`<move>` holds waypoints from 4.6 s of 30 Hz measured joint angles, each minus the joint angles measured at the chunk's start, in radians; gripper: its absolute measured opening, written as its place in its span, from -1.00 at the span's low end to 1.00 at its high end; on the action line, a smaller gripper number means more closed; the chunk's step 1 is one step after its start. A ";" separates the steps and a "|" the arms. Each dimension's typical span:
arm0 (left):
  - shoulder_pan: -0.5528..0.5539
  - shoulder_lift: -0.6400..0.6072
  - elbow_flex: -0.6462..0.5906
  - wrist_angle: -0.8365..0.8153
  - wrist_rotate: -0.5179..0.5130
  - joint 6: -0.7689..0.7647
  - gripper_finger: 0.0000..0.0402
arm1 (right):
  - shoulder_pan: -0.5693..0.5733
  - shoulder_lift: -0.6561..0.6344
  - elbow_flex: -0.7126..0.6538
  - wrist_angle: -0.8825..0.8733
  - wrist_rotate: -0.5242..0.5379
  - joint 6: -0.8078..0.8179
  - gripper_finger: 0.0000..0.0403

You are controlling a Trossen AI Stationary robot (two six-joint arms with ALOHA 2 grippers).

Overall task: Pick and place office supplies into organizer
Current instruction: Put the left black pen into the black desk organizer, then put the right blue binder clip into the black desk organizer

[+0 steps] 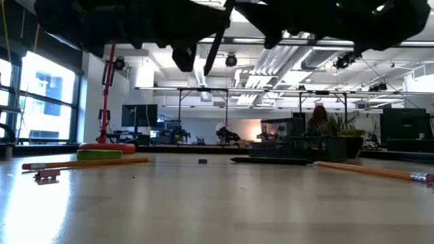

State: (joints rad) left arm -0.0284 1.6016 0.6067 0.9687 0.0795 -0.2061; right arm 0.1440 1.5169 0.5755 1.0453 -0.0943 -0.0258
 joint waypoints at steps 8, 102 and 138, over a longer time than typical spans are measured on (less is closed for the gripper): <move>0.000 0.000 0.000 0.006 0.025 -0.004 -0.97 | 0.001 0.072 0.078 -0.069 0.006 -0.001 -0.25; 0.002 -0.256 0.001 -0.794 -0.374 -0.024 -0.22 | -0.423 -0.329 0.083 -0.879 0.120 0.107 -0.34; 0.002 -0.256 0.001 -0.872 -0.263 0.030 -0.22 | 0.508 0.110 0.407 -1.465 0.440 0.637 -0.34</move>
State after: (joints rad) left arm -0.0265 1.3460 0.6079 0.0971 -0.1837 -0.1760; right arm 0.6524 1.6271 0.9823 -0.4194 0.3453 0.6112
